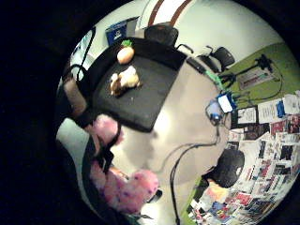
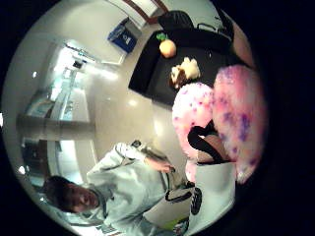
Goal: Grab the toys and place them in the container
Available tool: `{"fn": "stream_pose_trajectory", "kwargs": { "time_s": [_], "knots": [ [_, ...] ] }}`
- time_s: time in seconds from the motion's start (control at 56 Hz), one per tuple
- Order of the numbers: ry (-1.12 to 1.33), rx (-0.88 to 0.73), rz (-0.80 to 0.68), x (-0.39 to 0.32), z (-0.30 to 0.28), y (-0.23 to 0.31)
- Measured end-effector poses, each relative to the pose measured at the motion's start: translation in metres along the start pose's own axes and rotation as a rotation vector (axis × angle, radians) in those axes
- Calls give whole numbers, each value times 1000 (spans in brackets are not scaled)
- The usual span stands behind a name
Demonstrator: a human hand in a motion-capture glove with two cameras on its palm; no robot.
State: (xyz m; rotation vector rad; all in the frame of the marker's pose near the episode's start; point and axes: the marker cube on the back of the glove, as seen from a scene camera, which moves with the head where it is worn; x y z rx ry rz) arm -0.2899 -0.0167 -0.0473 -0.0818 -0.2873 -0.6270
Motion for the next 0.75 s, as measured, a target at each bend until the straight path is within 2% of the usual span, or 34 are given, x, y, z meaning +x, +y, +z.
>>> {"fn": "stream_pose_trajectory", "kwargs": {
  "time_s": [0.071,0.161,0.303,0.482,0.607,0.75],
  "knots": [
    [13,40,51,1,-1,-20],
    [37,-3,113,9,7,-41],
    [21,-22,108,8,20,-52],
    [29,6,110,20,19,-38],
    [68,73,119,56,2,-24],
    [41,135,213,86,-14,11]
  ]
}}
